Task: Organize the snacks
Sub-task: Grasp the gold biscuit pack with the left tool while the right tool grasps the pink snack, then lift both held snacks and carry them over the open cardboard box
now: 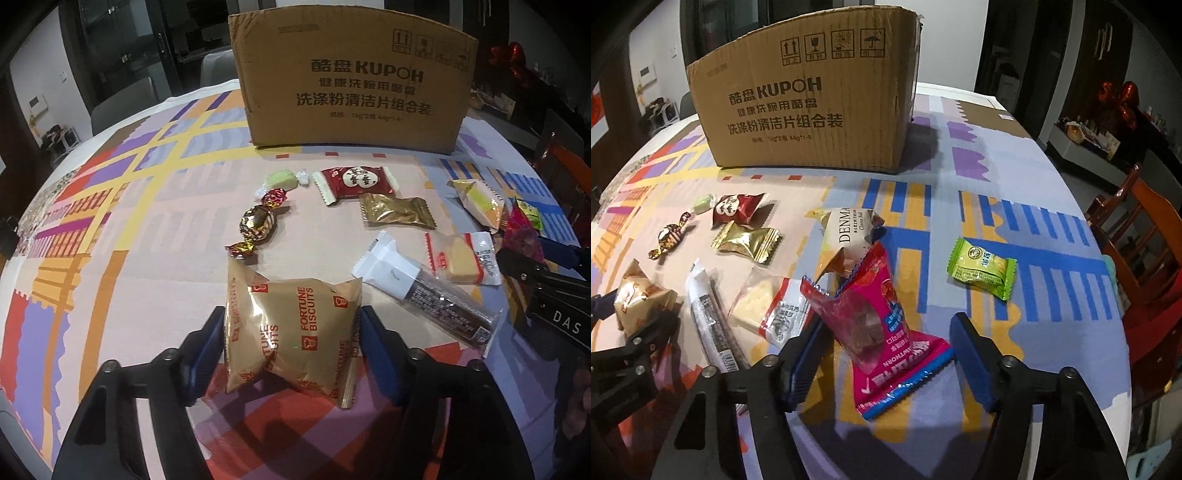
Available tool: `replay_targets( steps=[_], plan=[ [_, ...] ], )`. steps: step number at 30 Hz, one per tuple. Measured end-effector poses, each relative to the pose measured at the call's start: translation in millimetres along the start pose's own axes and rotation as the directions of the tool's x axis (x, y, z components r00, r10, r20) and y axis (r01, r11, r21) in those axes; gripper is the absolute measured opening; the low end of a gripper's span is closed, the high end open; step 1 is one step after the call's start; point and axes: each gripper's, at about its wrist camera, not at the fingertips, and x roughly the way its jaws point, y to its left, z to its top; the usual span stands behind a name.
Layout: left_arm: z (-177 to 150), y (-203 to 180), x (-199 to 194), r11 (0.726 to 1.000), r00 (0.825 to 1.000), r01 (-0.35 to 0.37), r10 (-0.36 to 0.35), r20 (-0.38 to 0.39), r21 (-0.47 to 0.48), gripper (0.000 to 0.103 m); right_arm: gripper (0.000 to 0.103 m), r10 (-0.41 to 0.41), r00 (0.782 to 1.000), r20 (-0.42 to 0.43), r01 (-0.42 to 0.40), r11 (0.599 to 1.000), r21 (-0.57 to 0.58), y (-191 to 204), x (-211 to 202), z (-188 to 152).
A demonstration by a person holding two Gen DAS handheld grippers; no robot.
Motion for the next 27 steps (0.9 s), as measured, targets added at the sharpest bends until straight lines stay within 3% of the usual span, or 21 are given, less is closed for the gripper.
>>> replay_targets(
  steps=[2, 3, 4, 27],
  plan=[
    [0.2, -0.8, -0.6, 1.000, 1.000, 0.011, -0.011, 0.000, 0.002, 0.060, 0.060, 0.007, 1.000, 0.003, -0.007, 1.000, -0.001, 0.5, -1.1, 0.1],
    [0.4, -0.8, -0.9, 1.000, 1.000, 0.011, -0.011, 0.001, 0.004, 0.058, 0.042, 0.013, 1.000, 0.006, -0.013, 1.000, -0.002, 1.3, -2.0, 0.0],
    [0.3, -0.8, -1.3, 1.000, 1.000, 0.012, -0.012, 0.002, 0.004, 0.056, 0.039, 0.025, 1.000, 0.001, -0.025, 1.000, -0.003, 1.4, -1.6, -0.1],
    [3.3, 6.9, -38.5, 0.999, 0.998, 0.034, -0.033, 0.057, -0.007, 0.050, 0.034, 0.067, 0.997, 0.029, -0.068, 0.998, 0.017, 9.7, -33.3, 1.9]
  ],
)
